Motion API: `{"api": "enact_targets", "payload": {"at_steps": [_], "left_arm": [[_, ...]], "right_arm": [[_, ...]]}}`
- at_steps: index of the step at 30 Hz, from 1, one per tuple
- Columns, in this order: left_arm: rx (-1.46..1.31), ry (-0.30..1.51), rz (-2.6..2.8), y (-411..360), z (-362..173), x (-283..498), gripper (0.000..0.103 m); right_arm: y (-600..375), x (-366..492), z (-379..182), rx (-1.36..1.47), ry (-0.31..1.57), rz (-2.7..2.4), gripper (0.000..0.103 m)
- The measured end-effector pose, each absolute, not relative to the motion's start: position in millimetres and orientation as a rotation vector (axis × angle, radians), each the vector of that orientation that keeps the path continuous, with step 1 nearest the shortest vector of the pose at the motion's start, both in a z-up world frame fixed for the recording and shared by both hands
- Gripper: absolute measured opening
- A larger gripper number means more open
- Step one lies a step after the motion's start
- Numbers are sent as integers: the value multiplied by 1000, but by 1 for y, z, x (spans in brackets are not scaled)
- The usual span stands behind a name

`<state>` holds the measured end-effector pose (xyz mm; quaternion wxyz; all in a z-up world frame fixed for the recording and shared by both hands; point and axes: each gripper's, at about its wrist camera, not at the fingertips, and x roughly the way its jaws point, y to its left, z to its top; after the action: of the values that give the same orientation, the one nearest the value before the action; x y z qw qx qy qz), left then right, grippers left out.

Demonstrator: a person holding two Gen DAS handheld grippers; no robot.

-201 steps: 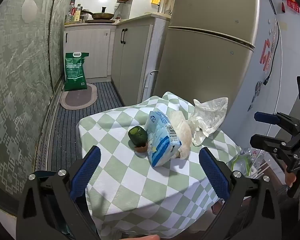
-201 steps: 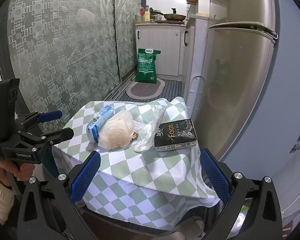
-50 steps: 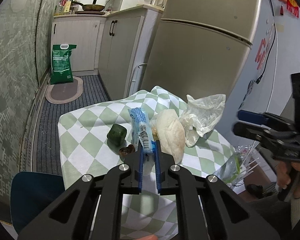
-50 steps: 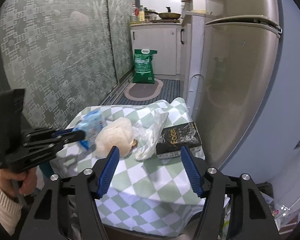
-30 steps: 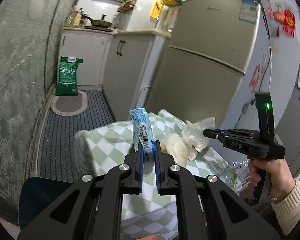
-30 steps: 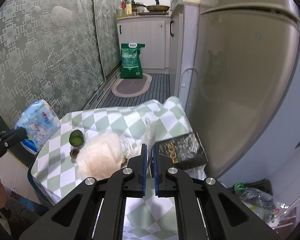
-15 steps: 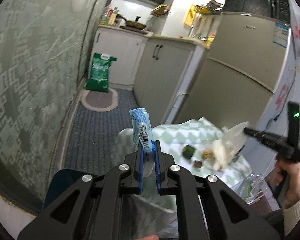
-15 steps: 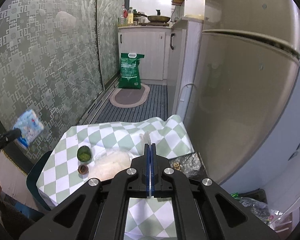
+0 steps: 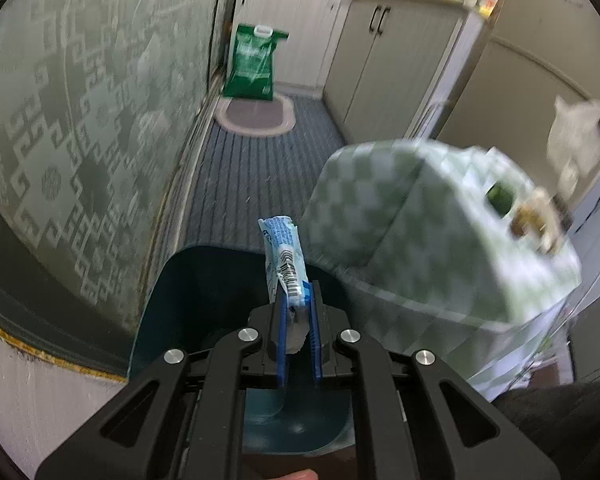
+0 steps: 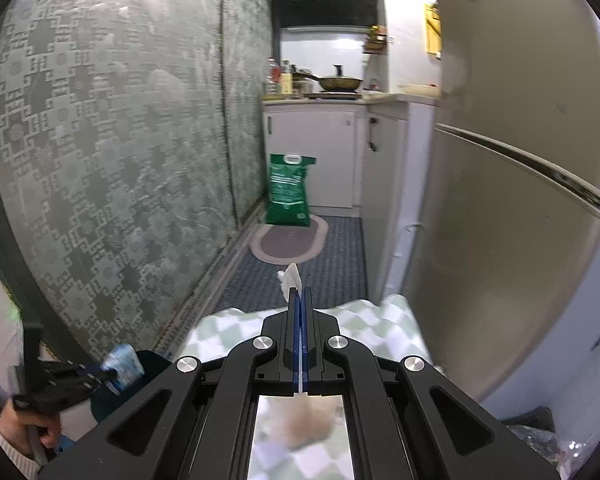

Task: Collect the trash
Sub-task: 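Carry the wrapper down into the teal bin and open the left gripper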

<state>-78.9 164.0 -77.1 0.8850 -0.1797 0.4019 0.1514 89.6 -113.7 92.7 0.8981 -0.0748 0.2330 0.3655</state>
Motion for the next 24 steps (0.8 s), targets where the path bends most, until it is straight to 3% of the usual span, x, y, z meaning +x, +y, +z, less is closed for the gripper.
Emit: {"api": "enact_targets", "payload": {"at_steps": [17,24], "left_arm": [[-449,1103,327,192,-165,-83,13],[-498,1131,358,204,-184,-80,53]], "right_arm": [[-20,32,83,-202,547,1021,0],[16,13,54,-246,669,1093,0]]}}
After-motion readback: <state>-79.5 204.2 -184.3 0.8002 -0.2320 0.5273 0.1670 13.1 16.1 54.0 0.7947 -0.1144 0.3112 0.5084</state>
